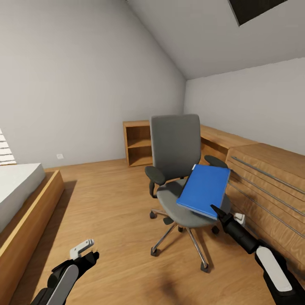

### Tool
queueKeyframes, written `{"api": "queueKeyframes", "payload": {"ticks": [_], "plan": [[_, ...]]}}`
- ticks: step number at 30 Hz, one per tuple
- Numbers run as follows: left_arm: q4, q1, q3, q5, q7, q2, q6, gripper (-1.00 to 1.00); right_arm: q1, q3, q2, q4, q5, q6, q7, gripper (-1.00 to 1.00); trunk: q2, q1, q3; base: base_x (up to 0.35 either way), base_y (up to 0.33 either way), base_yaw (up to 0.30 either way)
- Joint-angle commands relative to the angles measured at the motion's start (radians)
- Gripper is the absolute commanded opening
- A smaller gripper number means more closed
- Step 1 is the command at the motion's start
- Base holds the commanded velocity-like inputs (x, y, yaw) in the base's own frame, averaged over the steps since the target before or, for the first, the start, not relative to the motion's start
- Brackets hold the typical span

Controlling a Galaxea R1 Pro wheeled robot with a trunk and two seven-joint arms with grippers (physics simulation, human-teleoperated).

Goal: In the bedroom, organize the workspace by keeping the computer under the desk, ensuring the monitor is on the desk, placing the keyboard on the desk next to the monitor, placing the mouse on the desk next to the keyboard, moving the folder from the swivel chair onto the desk next to the mouse, stacking the notebook on top of the folder with the pen on top of the notebook, and positioning the swivel chair next to the desk.

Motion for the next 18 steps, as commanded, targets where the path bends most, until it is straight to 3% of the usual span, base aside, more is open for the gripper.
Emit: {"api": "queueKeyframes", "payload": {"ticks": [1, 8, 18], "plan": [[0.003, -0.001, -0.003, 0.009, 0.01, 0.001, -0.002, 1.0, 0.008, -0.005, 0.0, -0.014, -0.004, 0.007, 0.0, -1.0, 0.007, -0.004, 0.002, 0.0, 0.0, 0.0], [0.019, -0.001, -0.004, 0.009, 0.01, 0.001, -0.009, 1.0, 0.093, -0.036, 0.003, -0.178, -0.003, 0.001, -0.005, -1.0, 0.056, -0.031, 0.024, 0.0, 0.0, 0.0], [0.023, -0.001, -0.004, 0.009, 0.01, 0.0, -0.01, 1.0, 0.115, -0.039, 0.004, -0.224, -0.002, 0.0, -0.004, -1.0, 0.126, -0.069, 0.055, 0.0, 0.0, 0.0]]}}
